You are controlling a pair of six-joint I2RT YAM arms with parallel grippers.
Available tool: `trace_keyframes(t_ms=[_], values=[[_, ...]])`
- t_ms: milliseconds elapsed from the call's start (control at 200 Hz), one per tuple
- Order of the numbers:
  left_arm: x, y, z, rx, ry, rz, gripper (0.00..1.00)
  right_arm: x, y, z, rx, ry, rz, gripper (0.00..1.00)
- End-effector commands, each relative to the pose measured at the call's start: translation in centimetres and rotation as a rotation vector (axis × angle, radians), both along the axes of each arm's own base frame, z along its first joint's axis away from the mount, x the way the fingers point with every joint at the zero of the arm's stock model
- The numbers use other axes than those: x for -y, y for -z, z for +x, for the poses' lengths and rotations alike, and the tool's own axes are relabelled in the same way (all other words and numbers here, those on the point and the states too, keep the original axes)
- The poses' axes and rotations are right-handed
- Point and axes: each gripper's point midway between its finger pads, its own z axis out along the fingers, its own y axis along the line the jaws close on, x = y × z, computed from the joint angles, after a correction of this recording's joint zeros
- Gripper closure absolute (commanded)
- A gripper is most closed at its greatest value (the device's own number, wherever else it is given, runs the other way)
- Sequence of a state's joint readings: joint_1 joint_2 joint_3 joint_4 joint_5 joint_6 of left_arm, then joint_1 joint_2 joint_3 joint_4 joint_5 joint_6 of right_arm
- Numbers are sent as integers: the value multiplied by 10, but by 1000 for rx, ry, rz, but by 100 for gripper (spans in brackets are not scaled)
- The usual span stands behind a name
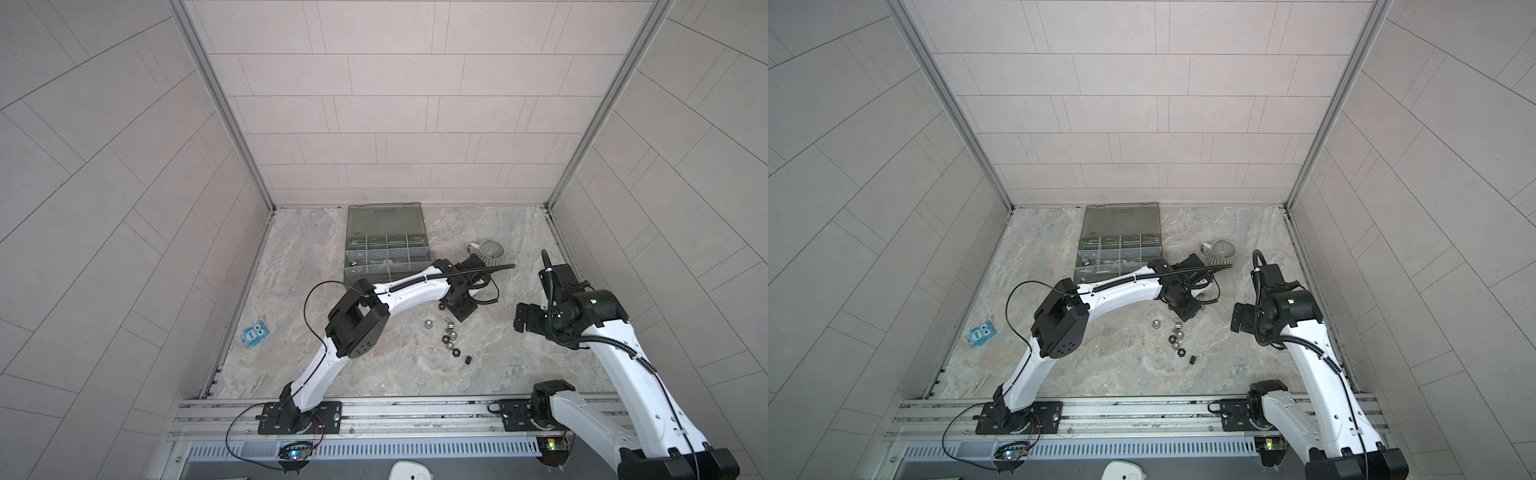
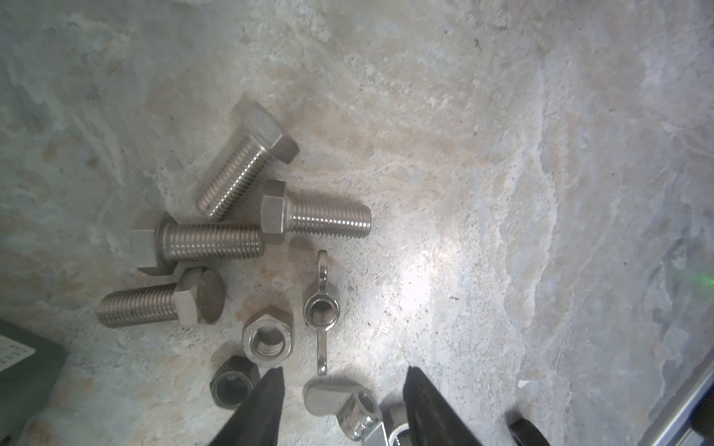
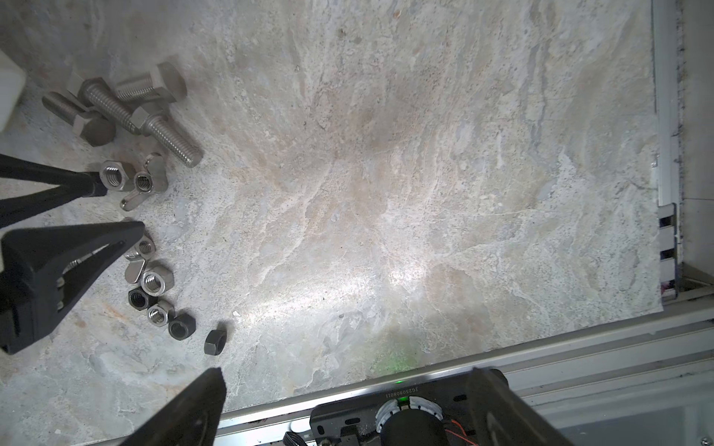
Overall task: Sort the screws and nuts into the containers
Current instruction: 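Lower the left gripper onto a steel wing nut beside the bolts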
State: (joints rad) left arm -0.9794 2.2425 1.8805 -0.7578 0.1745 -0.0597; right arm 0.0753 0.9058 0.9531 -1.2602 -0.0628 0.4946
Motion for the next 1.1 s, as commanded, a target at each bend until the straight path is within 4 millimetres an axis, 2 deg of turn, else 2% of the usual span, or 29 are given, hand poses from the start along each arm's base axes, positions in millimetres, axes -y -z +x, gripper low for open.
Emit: trace_keyframes(t_ms=[0, 325, 666, 876, 1096], values=[[1, 12, 5, 16, -20, 13, 45, 7, -1, -15, -16, 27, -27, 1], [4, 32, 8, -1, -27, 27, 52, 9, -5, -22, -8, 30, -36, 1], [6, 38, 10, -16, -29, 19, 53, 10, -4, -22, -10, 32, -36, 1], [11, 29, 16, 11, -18, 9, 55, 10, -4, -21, -11, 32, -39, 1], [11, 35, 16, 2, -7, 26, 58, 10, -2, -20, -18, 34, -40, 1]])
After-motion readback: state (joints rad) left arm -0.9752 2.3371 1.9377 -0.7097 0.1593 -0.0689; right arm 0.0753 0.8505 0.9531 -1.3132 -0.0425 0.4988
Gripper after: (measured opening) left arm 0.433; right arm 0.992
